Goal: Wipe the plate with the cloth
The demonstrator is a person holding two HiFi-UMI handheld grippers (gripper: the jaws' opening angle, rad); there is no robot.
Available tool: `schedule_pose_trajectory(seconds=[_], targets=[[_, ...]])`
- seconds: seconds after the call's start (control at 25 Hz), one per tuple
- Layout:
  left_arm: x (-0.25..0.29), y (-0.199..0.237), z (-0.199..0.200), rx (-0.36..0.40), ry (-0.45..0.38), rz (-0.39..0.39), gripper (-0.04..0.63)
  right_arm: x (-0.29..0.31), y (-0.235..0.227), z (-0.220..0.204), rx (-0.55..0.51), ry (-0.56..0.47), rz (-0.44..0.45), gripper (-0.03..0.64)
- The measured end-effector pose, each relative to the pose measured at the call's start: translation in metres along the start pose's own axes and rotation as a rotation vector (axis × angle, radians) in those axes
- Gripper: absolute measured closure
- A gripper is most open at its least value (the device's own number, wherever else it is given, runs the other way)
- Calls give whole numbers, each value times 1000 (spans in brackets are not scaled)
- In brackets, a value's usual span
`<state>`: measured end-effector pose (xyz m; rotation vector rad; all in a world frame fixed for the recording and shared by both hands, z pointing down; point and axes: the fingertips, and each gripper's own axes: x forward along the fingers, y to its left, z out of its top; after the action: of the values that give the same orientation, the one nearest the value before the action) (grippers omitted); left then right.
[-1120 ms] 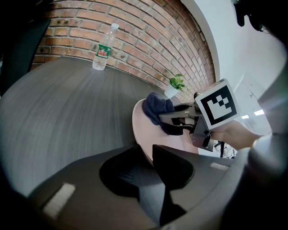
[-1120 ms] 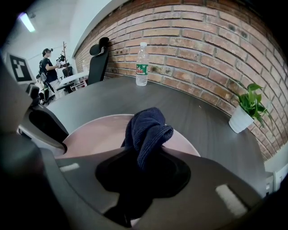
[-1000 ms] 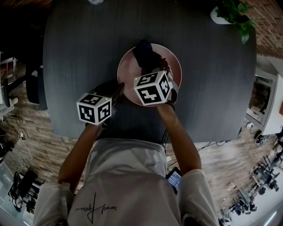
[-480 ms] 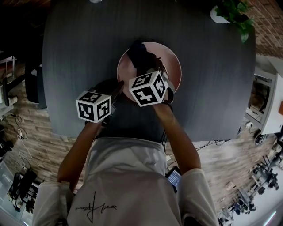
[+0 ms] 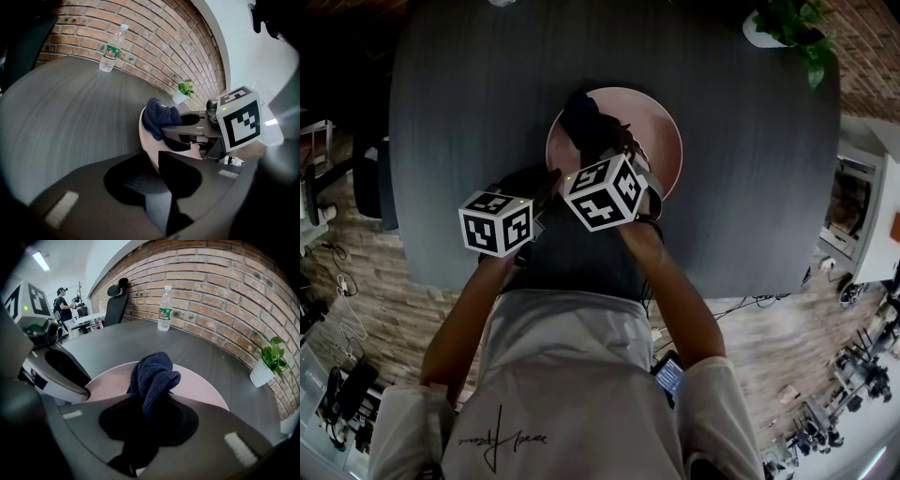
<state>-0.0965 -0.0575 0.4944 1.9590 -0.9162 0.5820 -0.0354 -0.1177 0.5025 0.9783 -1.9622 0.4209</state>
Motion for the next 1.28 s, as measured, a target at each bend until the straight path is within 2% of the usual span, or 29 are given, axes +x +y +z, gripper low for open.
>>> schedule_pose_trajectory(seconds=[0.8,1.12,1.28], targets=[[0,1,0,-30,-12,-2,494,-4,32,-2,-36,-35,129,525],[-1,3,1,-68,-13,0,499,-7,43,-1,-26,-24,231,525],[0,2,1,-94,-19,1,503,-12,55,-7,-62,1,290,524]])
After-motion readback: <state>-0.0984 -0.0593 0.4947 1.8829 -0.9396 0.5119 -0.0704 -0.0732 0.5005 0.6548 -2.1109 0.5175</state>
